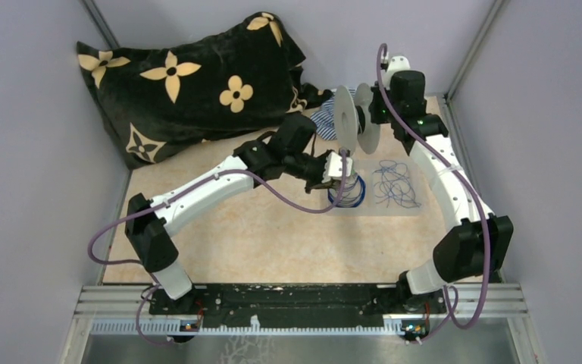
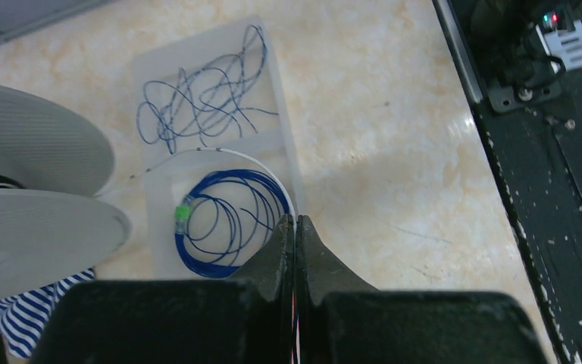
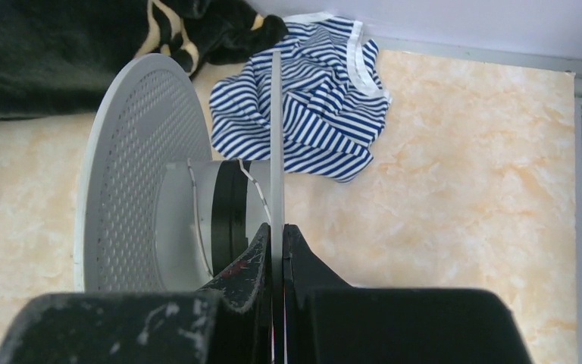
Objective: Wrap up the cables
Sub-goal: Wrap the cable around the cable reel.
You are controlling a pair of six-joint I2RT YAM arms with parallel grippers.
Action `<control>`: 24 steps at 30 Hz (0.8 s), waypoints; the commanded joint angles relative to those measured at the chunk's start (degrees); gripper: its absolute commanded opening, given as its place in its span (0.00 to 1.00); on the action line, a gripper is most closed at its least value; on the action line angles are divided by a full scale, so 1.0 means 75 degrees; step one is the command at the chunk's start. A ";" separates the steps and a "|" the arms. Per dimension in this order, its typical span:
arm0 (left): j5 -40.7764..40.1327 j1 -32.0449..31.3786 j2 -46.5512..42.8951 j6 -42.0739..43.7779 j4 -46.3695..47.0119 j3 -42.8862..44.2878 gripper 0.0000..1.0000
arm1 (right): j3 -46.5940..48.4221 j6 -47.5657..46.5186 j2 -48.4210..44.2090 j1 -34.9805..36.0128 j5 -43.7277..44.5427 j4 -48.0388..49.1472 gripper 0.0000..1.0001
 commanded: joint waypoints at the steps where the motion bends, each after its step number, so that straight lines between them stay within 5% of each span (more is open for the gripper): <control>1: -0.0115 0.0036 0.0379 -0.1037 -0.0141 0.0920 0.00 | -0.0220 -0.0291 -0.0665 0.0133 0.0161 0.1146 0.00; 11: -0.1103 0.0557 0.0736 -0.1626 0.0088 0.2118 0.00 | -0.1299 -0.0819 -0.1269 0.0299 -0.0201 0.1191 0.00; 24: -0.0611 0.1926 0.0818 -0.2653 0.0899 0.2552 0.00 | -0.1902 -0.1466 -0.1752 0.0516 -0.0890 0.0878 0.00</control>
